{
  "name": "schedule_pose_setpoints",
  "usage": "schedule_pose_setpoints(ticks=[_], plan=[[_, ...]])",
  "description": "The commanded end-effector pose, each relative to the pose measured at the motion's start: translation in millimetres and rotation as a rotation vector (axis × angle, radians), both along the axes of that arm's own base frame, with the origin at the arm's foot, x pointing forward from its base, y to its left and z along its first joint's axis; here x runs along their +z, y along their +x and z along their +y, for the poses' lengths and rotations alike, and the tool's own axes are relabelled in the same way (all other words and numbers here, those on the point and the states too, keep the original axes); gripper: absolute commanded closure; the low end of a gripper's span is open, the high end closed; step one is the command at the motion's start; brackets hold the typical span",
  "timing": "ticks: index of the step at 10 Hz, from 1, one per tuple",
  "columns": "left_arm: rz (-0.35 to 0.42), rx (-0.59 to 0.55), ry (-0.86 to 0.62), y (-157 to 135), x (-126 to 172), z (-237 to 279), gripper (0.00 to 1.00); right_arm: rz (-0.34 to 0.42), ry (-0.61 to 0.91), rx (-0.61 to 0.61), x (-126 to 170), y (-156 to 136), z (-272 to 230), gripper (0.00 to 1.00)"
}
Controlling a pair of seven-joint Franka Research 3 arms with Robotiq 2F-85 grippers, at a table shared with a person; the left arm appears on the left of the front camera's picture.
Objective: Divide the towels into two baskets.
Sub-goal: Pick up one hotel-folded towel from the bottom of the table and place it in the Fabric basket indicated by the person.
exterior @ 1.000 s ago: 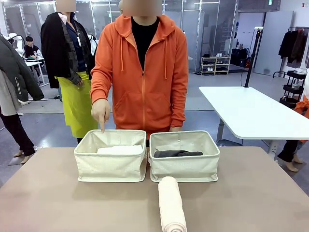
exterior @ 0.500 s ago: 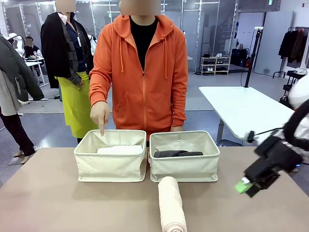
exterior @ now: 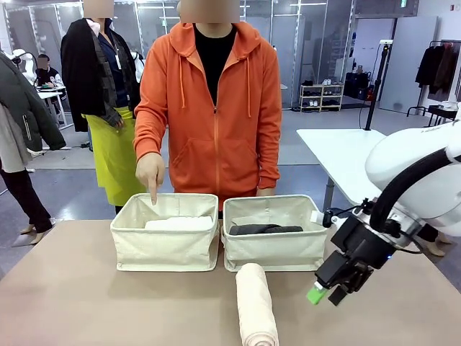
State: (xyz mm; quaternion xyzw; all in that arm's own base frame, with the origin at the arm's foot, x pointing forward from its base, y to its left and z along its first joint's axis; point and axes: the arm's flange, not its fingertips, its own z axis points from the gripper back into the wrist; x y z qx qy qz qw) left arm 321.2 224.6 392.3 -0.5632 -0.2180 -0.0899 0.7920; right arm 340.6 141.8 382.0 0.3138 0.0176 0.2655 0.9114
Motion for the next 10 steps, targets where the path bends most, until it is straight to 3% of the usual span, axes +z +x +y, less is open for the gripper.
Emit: schedule_pose_setpoints(ticks=[1,2,7,9,10], plan=[[-0.005,0.006,-0.007,-3,2,0,0.0,-0.012,-0.001,-0.031,-14,-31,-9,0.0],[-0.005,0.006,-0.007,-3,2,0,0.0,0.0,0.0,0.0,0,0,0,0.0],[-0.005,0.006,-0.007,-3,2,0,0.0,0.0,0.001,-0.007,-1,2,-2,0.0],[-0.005,0.006,-0.007,-3,2,0,0.0,-0.054,-0.002,-0.082,-4,6,29,0.0],[-0.005,0.006,-0.007,-3,2,0,0.0,-0.024,-0.015,-0.074,-12,6,48,0.0]])
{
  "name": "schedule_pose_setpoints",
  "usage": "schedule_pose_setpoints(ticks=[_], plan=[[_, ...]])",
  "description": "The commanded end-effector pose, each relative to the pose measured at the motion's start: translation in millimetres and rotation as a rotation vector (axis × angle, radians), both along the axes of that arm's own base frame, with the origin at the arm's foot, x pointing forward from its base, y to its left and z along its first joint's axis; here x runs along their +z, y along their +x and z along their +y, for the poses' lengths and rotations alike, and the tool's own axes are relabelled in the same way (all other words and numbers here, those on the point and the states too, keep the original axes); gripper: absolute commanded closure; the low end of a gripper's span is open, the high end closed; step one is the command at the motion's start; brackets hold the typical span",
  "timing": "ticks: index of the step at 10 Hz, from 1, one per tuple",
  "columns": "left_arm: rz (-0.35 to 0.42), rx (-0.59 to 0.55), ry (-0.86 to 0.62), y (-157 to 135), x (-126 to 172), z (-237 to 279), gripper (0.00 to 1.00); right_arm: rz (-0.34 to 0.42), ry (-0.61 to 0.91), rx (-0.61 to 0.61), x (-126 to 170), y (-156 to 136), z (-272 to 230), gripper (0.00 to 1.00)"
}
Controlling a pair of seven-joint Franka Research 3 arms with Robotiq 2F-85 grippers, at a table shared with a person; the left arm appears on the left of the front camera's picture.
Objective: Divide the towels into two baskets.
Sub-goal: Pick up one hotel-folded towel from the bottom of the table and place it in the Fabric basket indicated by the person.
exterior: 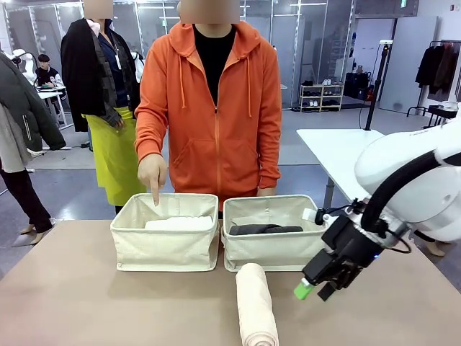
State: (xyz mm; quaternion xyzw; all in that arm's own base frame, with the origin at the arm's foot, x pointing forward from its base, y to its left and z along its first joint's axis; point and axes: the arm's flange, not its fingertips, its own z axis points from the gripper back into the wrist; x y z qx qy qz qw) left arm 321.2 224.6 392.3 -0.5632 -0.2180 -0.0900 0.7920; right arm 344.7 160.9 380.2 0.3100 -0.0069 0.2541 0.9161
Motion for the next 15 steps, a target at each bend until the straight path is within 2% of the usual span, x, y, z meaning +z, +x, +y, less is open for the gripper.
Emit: schedule_pose_setpoints(ticks=[1,5,8,14,15], plan=[[-0.005,0.007,-0.007,-3,2,0,0.0,0.016,-0.017,-0.043,-15,3,43,0.0],[-0.005,0.007,-0.007,-3,2,0,0.0,0.063,-0.018,-0.163,-34,11,84,0.0],[-0.005,0.007,-0.007,-3,2,0,0.0,0.086,-0.036,-0.194,-53,15,102,0.0],[-0.005,0.007,-0.007,-3,2,0,0.0,0.093,-0.08,-0.231,-78,17,127,0.0],[-0.005,0.007,-0.007,-3,2,0,0.0,0.057,-0.108,-0.255,-79,15,130,0.0]])
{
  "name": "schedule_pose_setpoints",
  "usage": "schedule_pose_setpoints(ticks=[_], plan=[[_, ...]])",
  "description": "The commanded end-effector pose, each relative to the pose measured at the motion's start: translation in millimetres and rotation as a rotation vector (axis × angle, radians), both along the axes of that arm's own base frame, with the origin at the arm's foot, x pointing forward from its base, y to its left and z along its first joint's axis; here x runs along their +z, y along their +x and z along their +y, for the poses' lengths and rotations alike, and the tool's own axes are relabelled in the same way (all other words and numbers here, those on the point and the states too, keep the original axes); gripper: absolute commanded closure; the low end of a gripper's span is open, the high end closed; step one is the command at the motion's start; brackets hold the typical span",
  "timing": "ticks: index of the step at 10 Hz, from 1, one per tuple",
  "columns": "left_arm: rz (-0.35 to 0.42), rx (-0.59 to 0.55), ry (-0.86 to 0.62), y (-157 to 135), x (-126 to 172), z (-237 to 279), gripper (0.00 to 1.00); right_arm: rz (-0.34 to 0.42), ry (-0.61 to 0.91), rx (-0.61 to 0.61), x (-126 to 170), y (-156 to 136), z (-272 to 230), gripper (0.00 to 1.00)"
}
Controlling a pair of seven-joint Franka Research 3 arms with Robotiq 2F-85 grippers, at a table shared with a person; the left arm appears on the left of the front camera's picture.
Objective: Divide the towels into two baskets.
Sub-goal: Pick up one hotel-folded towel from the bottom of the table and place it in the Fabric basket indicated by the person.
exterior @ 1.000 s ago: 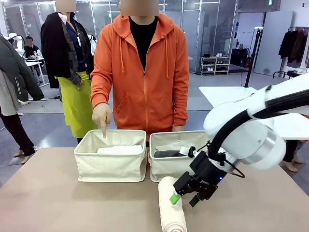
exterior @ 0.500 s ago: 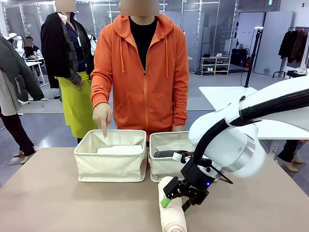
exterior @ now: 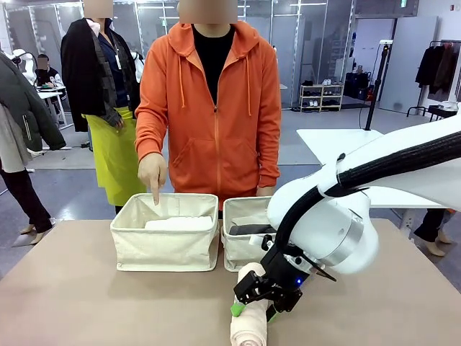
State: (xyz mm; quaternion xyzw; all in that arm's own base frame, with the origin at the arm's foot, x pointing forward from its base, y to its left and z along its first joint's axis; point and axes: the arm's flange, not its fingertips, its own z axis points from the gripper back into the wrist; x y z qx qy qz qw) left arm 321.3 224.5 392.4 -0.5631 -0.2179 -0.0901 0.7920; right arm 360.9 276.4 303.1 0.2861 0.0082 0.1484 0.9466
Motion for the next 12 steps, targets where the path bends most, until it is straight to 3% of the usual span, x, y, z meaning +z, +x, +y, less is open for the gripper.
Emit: schedule_pose_setpoints(ticks=[1,4,5,6,10,12], plan=[[-0.005,0.007,-0.007,-3,2,0,0.0,-0.046,-0.063,-0.059,-3,-2,18,0.02],[-0.005,0.007,-0.007,-3,2,0,0.0,-0.057,-0.084,-0.049,-4,-4,24,0.36],[-0.005,0.007,-0.007,-3,2,0,0.0,-0.056,-0.088,-0.051,-4,-4,24,0.42],[-0.005,0.007,-0.007,-3,2,0,0.0,-0.057,-0.089,-0.054,-2,-4,23,0.56],[-0.005,0.007,-0.007,-3,2,0,0.0,-0.112,-0.153,0.061,32,-13,29,0.6],[-0.005,0.007,-0.007,-3,2,0,0.0,-0.141,-0.2,0.243,74,-21,39,0.6]])
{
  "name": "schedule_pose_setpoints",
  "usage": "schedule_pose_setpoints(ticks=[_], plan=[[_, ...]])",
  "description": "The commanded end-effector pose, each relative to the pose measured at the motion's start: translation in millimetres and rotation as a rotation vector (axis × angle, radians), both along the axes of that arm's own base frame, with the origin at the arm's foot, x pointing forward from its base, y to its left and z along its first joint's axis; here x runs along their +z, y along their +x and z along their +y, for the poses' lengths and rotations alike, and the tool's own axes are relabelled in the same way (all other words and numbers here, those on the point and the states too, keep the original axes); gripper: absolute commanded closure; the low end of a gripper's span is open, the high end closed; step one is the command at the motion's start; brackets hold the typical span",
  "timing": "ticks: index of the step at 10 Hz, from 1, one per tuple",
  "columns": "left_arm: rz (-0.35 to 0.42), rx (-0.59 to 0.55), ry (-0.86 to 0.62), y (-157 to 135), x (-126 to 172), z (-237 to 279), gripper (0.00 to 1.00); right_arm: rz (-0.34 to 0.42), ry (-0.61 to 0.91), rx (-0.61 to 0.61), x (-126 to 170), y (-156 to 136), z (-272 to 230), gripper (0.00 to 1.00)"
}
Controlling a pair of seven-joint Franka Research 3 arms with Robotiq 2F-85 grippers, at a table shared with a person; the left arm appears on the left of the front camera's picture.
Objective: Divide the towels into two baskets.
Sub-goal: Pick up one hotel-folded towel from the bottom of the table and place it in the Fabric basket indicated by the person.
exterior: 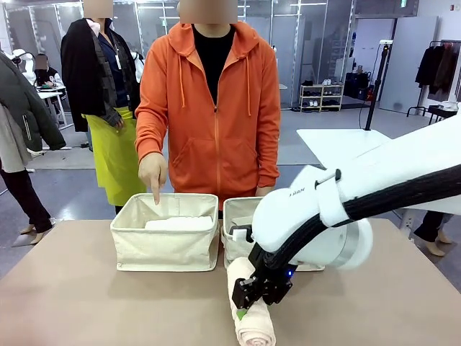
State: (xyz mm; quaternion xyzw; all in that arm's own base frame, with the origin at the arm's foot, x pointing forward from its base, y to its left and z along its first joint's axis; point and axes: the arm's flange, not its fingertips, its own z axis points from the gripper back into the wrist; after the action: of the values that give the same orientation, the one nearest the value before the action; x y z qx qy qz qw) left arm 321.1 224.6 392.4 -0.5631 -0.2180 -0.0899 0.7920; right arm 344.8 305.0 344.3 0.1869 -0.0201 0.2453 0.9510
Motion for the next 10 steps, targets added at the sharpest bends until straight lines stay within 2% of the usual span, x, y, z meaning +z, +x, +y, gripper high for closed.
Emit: schedule_pose_setpoints(ticks=[1,2,3,5,6,7,10], plan=[[-0.005,0.006,-0.007,-3,2,0,0.0,-0.07,-0.098,0.166,64,-8,22,0.6],[-0.005,0.006,-0.007,-3,2,0,0.0,-0.091,-0.147,0.25,82,-10,33,0.6],[-0.005,0.006,-0.007,-3,2,0,0.0,-0.127,-0.254,0.384,101,-11,45,0.6],[-0.005,0.006,-0.007,-3,2,0,0.0,-0.182,-0.43,0.572,119,-9,64,0.6],[-0.005,0.006,-0.007,-3,2,0,0.0,-0.189,-0.445,0.569,118,-7,68,0.6],[-0.005,0.006,-0.007,-3,2,0,0.0,-0.139,-0.368,0.481,119,-21,46,0.6],[-0.005,0.006,-0.007,-3,2,0,0.0,-0.139,-0.368,0.481,119,-21,46,0.6]])
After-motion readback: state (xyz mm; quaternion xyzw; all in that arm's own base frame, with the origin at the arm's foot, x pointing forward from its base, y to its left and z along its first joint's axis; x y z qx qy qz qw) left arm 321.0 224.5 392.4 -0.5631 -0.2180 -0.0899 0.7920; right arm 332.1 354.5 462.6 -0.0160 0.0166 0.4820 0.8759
